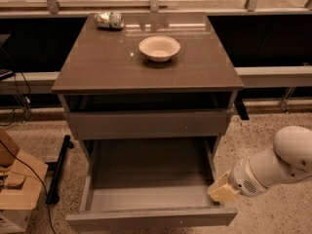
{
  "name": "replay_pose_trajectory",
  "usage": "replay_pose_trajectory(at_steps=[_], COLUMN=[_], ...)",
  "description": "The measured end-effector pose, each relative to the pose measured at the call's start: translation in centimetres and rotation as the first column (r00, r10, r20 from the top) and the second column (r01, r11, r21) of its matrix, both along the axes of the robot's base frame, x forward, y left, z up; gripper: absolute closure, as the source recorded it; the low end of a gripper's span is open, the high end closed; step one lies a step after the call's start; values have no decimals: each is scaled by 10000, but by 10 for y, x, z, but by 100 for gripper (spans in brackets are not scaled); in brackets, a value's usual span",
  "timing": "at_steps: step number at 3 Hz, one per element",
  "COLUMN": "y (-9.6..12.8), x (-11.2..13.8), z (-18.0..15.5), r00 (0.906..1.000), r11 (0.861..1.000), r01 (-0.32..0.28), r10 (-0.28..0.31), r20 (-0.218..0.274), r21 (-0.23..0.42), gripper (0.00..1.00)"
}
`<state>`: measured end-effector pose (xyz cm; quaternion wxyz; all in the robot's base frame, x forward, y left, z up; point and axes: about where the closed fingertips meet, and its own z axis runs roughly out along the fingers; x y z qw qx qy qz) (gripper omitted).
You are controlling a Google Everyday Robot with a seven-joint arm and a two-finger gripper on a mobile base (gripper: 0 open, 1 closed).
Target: Close middle drawer
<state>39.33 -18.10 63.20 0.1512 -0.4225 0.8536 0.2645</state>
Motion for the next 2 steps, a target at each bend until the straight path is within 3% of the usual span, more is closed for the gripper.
replay_pose_trajectory(at_steps=[1,2], y=[1,11], x=[1,6], z=[-3,-36], r00=[10000,9997], r11=[10000,9994], r01=[-20,-247], r10=[20,245], r20=[-6,-93], r21=[-18,-236], gripper=[100,100])
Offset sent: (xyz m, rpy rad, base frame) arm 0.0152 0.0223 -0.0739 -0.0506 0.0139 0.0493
